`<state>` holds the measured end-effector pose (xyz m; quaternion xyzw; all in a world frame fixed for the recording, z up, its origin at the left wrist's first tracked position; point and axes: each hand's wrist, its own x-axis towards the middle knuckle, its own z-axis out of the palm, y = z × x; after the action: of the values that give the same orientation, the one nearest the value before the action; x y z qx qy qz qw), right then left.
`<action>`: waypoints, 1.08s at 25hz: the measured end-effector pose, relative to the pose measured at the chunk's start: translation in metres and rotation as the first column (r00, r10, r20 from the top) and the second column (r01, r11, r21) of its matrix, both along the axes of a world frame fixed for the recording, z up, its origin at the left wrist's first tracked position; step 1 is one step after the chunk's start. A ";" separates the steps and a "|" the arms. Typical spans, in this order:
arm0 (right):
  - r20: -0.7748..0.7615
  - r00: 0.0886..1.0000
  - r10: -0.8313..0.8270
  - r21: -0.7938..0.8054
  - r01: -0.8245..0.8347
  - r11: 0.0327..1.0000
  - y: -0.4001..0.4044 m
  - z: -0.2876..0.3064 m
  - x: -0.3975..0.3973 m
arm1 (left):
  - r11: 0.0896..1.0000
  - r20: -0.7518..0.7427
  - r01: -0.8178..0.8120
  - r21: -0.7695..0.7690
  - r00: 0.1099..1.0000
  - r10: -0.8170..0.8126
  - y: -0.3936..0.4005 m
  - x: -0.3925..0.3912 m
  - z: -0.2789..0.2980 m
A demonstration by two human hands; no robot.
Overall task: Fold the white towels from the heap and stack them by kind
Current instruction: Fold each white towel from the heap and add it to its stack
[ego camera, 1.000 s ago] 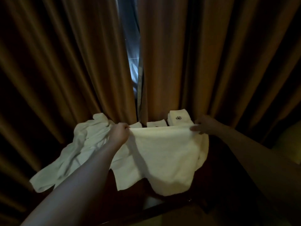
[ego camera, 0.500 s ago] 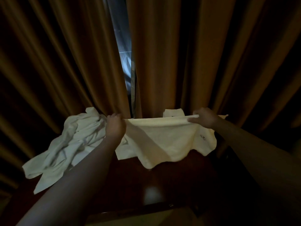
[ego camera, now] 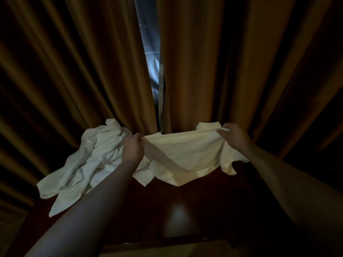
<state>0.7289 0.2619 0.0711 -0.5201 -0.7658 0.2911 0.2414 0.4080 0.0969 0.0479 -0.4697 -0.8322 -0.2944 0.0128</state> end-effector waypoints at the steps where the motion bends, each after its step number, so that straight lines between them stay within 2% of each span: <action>1: 0.008 1.000 0.003 0.029 -0.003 1.000 0.001 -0.001 -0.006 | 1.000 0.003 0.000 0.001 1.000 0.000 0.003 -0.006 0.001; 5: -0.001 1.000 0.012 0.273 -0.011 0.962 -0.002 0.002 -0.020 | 0.998 -0.028 -0.008 0.068 1.000 0.010 0.016 -0.025 0.013; 8: 0.018 0.996 0.088 0.300 -0.090 0.950 -0.025 -0.015 -0.021 | 0.997 -0.084 0.035 0.073 0.996 -0.029 0.011 -0.024 0.002; 10: 0.088 0.984 0.157 0.212 -0.173 0.962 -0.043 -0.052 -0.016 | 0.996 -0.062 0.093 0.001 0.994 -0.092 0.000 -0.017 -0.024; 13: 0.204 0.939 0.278 -0.059 -0.271 0.961 -0.076 -0.113 -0.007 | 0.954 -0.071 0.261 -0.147 0.959 -0.273 -0.026 -0.004 -0.076; 15: 0.298 0.894 0.334 -0.259 -0.261 0.930 -0.103 -0.155 0.000 | 0.897 -0.026 0.345 -0.277 0.930 -0.366 -0.046 0.003 -0.114; 17: 0.356 0.851 0.387 -0.405 -0.233 0.884 -0.130 -0.187 0.010 | 0.820 0.045 0.344 -0.457 0.930 -0.364 -0.063 0.013 -0.143; 19: 0.339 0.837 0.430 -0.489 -0.234 0.840 -0.149 -0.207 0.021 | 0.749 0.126 0.314 -0.583 0.946 -0.299 -0.081 0.023 -0.162; 23: 0.262 0.817 0.513 -0.569 -0.298 0.766 -0.166 -0.223 0.031 | 0.602 0.100 0.246 -0.759 0.959 -0.266 -0.104 0.049 -0.180; 25: 0.243 0.800 0.549 -0.621 -0.307 0.722 -0.172 -0.228 0.025 | 0.579 0.087 0.215 -0.787 0.967 -0.241 -0.106 0.063 -0.181; 26: 0.254 0.816 0.519 -0.624 -0.272 0.733 -0.173 -0.229 0.024 | 0.599 0.094 0.195 -0.777 0.976 -0.195 -0.106 0.071 -0.184; 27: 0.265 0.856 0.443 -0.585 -0.223 0.780 -0.171 -0.230 0.024 | 0.601 0.136 0.248 -0.760 0.965 -0.226 -0.104 0.079 -0.189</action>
<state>0.7530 0.0914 -0.1588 -0.4664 -0.7669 0.4224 -0.1264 0.4872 -0.0067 -0.1410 -0.5320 -0.8081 0.0838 -0.2385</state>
